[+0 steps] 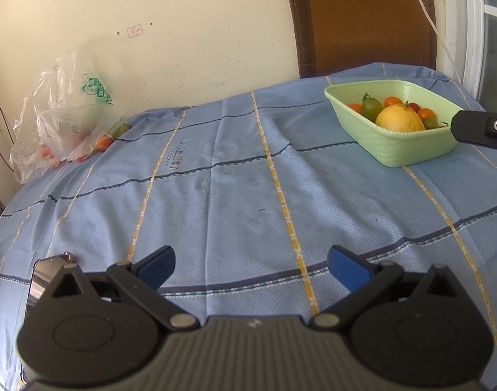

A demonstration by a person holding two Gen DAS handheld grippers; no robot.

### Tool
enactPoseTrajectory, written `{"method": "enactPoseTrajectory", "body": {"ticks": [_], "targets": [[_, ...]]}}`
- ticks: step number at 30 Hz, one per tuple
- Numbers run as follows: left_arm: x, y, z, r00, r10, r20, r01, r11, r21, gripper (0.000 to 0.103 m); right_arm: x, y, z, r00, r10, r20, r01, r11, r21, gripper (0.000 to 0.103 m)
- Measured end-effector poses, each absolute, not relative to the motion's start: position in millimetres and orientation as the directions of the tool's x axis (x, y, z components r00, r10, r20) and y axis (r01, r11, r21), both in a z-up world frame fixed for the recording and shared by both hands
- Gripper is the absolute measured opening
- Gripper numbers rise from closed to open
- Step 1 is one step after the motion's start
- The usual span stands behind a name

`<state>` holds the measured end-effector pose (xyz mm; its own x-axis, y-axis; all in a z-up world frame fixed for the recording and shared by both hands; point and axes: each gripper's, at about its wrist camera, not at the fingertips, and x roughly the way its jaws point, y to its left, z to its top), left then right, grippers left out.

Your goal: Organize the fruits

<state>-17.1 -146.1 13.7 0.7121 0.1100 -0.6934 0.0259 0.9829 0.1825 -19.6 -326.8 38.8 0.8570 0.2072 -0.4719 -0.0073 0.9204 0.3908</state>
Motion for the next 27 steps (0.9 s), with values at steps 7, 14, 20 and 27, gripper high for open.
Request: {"method": "enactPoseTrajectory", "body": {"ticks": [7,14,20,27], "targets": [[-20,-140,25,0.754,0.122,-0.646,-0.001,0.983,0.185,0.103,-17,-321,43,0.854,0.214,-0.474,-0.019,0.923,0.383,0.094],[-17,-130,27,0.751,0.113,-0.65,-0.016,0.988,0.153,0.103,-16,-316,47,0.854,0.216,-0.473,-0.026,0.926,0.376,0.094],[-17,-126,27,0.753,0.114,-0.648,-0.022,0.989,0.148,0.103,-17,-314,47,0.855,0.218,-0.471,-0.027,0.925,0.38,0.094],[-15,-119,32,0.754,0.119,-0.646,-0.044,0.99,0.131,0.103,-17,-310,50,0.856,0.226,-0.464,-0.038,0.924,0.381,0.094]]}}
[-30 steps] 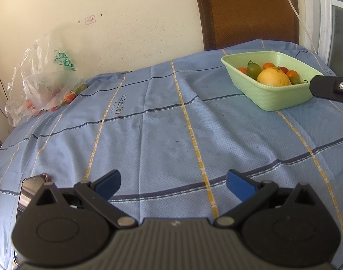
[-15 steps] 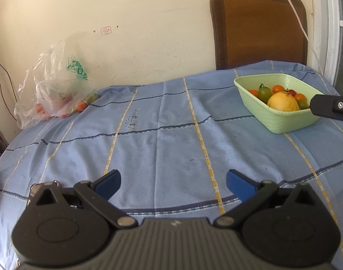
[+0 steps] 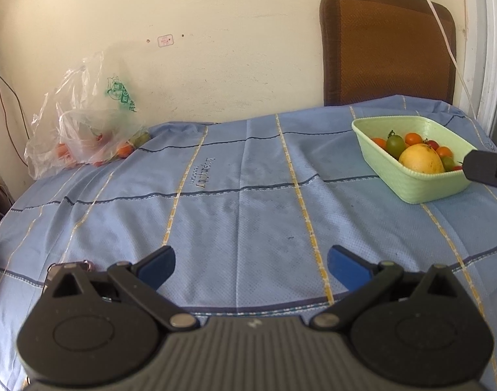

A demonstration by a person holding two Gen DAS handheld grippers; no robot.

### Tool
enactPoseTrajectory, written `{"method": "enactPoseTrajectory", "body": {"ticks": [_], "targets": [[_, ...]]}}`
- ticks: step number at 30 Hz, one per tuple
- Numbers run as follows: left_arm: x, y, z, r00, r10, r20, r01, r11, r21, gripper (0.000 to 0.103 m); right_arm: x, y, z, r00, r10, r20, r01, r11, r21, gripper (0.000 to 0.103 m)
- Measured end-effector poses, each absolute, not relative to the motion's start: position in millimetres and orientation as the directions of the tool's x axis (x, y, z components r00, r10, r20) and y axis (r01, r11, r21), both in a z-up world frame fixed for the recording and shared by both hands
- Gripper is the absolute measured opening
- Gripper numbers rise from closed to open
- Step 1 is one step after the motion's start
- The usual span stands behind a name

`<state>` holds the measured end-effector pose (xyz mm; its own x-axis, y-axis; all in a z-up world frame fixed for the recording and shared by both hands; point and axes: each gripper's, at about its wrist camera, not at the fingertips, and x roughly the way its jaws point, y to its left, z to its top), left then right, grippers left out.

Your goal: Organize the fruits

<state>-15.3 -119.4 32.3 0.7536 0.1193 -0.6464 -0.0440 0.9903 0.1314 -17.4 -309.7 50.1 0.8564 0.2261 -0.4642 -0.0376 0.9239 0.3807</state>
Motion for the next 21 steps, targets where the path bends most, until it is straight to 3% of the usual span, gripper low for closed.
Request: {"method": "enactPoseTrajectory", "body": {"ticks": [21], "targets": [[-22.7,-126.1,32.3,0.758,0.078,-0.647,-0.003,0.993,0.117,0.103,-23.4,-307.8,49.5,0.857,0.221,-0.465,-0.037,0.927,0.373,0.094]]}}
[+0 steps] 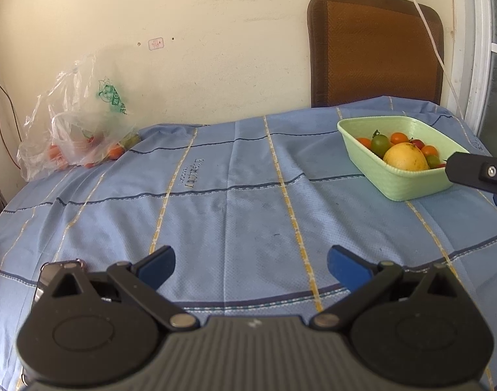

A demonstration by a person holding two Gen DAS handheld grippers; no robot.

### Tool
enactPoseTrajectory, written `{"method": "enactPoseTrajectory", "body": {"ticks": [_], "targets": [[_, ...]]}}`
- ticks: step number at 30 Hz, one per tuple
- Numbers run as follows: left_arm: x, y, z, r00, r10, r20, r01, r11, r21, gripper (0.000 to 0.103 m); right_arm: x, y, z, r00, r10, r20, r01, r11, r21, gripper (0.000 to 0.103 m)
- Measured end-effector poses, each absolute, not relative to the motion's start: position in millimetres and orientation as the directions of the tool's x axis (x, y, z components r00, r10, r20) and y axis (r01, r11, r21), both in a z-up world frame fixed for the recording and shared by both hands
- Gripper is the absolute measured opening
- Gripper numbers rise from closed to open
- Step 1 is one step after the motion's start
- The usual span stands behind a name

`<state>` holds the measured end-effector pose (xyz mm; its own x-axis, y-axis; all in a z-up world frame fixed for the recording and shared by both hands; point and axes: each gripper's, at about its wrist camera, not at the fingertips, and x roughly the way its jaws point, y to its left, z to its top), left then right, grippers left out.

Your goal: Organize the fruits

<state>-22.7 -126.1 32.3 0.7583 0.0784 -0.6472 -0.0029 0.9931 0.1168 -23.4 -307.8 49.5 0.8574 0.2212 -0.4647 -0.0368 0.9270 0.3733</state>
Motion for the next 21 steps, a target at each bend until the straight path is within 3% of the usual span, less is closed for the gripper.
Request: {"method": "enactPoseTrajectory", "body": {"ticks": [21], "targets": [[-18.3,-121.6,26.3,0.739,0.058,-0.671,0.008,0.995,0.094,0.103,-20.2,-305.8,47.5,0.854,0.215,-0.473,-0.033,0.931,0.363,0.094]]}}
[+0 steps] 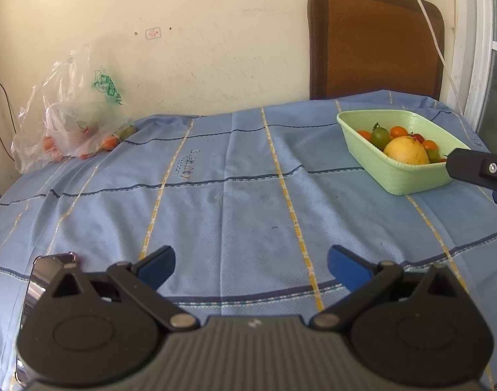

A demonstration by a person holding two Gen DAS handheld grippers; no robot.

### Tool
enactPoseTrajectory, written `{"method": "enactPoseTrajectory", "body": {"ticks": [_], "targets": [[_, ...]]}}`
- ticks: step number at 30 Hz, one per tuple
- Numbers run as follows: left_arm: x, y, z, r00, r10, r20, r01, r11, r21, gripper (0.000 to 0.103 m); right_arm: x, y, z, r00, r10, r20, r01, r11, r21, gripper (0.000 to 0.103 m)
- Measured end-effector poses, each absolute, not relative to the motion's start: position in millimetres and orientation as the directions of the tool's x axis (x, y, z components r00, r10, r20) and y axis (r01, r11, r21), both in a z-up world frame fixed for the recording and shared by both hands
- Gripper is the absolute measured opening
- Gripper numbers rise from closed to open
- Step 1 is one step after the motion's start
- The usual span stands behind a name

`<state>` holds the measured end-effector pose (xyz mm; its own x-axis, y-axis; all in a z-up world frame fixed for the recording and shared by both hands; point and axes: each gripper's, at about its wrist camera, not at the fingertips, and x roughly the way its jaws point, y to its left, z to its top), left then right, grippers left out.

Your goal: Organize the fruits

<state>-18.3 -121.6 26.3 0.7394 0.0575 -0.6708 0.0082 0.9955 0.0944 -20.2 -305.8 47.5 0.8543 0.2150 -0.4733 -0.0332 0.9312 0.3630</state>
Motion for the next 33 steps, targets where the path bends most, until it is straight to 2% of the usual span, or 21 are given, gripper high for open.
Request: {"method": "enactPoseTrajectory", "body": {"ticks": [33], "targets": [[-15.8,-122.1,24.4,0.732,0.03,-0.681,0.022,0.997,0.068,0.103,-18.6,-304.4,46.0,0.856,0.216,-0.469,-0.033,0.929,0.368,0.094]]}}
